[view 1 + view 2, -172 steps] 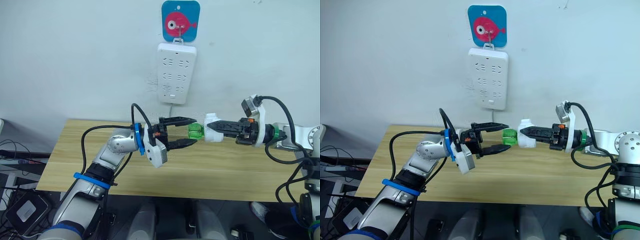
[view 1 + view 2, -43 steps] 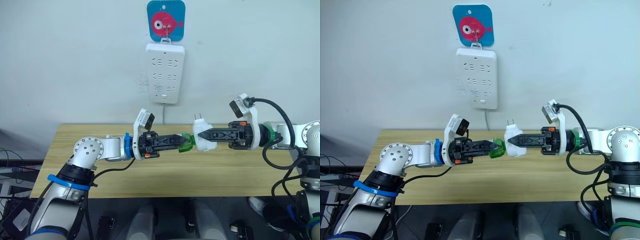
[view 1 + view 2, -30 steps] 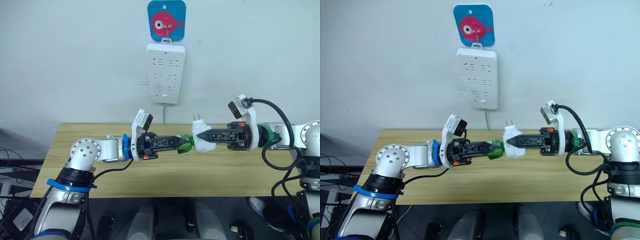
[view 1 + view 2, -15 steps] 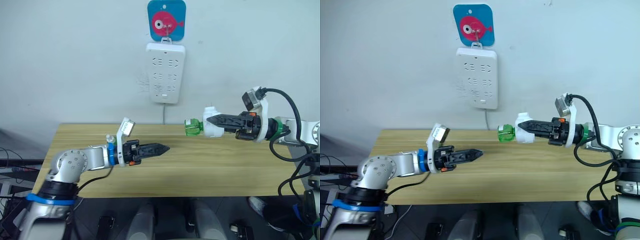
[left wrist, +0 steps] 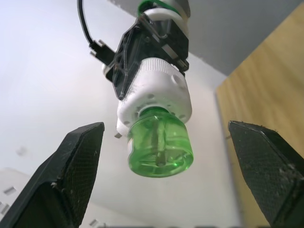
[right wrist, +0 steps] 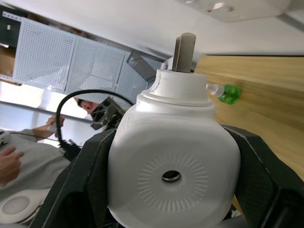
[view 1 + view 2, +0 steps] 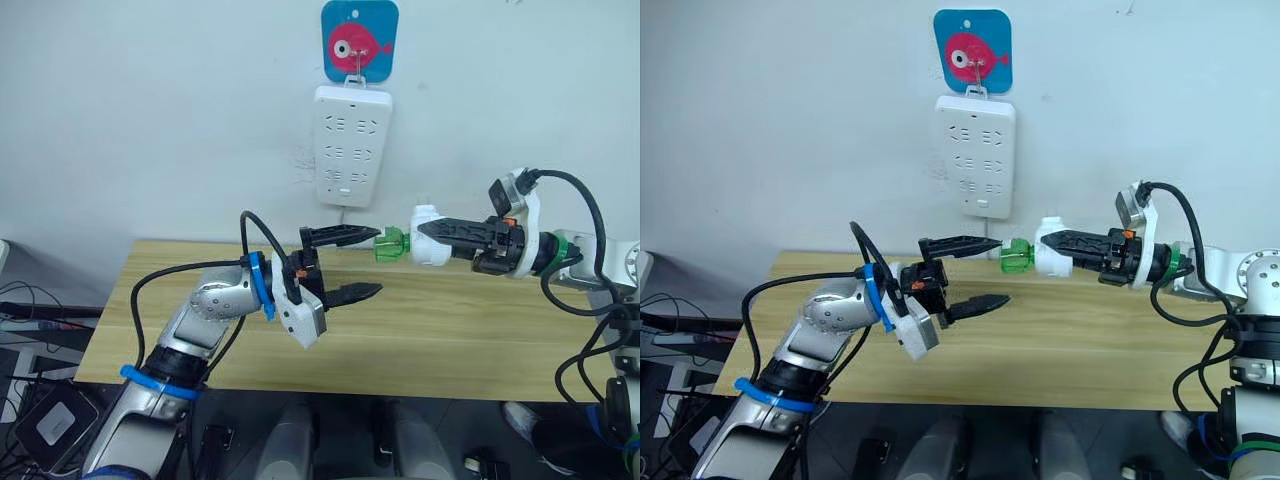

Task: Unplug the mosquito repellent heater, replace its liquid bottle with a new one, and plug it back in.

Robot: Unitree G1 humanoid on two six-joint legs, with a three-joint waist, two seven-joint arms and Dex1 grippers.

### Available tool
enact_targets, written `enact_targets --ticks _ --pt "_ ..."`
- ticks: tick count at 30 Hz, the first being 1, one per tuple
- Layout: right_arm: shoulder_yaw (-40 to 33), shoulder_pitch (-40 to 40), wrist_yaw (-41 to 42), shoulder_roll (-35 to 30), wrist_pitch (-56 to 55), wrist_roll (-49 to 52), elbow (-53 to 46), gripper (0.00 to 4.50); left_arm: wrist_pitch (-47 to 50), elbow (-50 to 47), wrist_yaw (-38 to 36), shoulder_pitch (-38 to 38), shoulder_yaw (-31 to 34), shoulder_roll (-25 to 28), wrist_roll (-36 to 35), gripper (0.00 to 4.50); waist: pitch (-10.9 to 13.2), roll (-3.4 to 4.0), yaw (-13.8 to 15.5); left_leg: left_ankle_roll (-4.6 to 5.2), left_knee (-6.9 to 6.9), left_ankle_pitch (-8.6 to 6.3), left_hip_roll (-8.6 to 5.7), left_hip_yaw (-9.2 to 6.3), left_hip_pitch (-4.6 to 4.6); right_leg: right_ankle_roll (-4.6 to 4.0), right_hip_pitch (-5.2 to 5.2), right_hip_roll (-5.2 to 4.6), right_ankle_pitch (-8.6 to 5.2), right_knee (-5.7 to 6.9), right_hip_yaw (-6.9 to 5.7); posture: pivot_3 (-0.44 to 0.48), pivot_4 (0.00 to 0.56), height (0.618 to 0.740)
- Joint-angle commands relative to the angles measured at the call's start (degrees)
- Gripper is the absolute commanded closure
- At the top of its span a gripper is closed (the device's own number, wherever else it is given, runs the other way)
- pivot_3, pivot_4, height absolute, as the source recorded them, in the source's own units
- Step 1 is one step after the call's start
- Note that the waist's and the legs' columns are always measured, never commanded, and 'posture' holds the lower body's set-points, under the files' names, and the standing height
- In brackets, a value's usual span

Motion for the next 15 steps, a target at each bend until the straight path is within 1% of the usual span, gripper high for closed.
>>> enact_targets --ticks 1,7,15 --pt "0.0 -0.6 -0.5 -0.9 -0.6 4.0 -2.8 1.46 -3.9 4.0 4.9 -3.3 1.6 -0.4 3.7 0.03 0.0 0.0 0.0 0.0 0.0 0.0 0.0 -0.02 0.0 0.01 0.0 0.0 0.0 0.04 -0.03 0.057 0.267 0.74" --pt "1.4 0.4 -0.9 -2.1 -1.2 6.3 -4.7 1.46 -7.4 8.4 9.1 -6.3 0.5 -0.4 5.7 0.03 0.0 0.0 -0.1 0.0 0.01 0.0 0.0 -0.08 0.04 0.01 -0.01 0.0 0.01 0.18 -0.08 0.057 0.267 0.74" --pt "2.6 0.9 -1.2 -2.5 -2.6 7.0 -5.4 1.46 -9.7 8.6 10.1 -7.0 -1.7 0.0 4.6 0.03 0.0 0.0 -0.1 -0.01 0.01 0.01 0.0 -0.12 0.05 0.01 -0.01 0.0 0.01 0.19 -0.11 0.054 0.269 0.74"
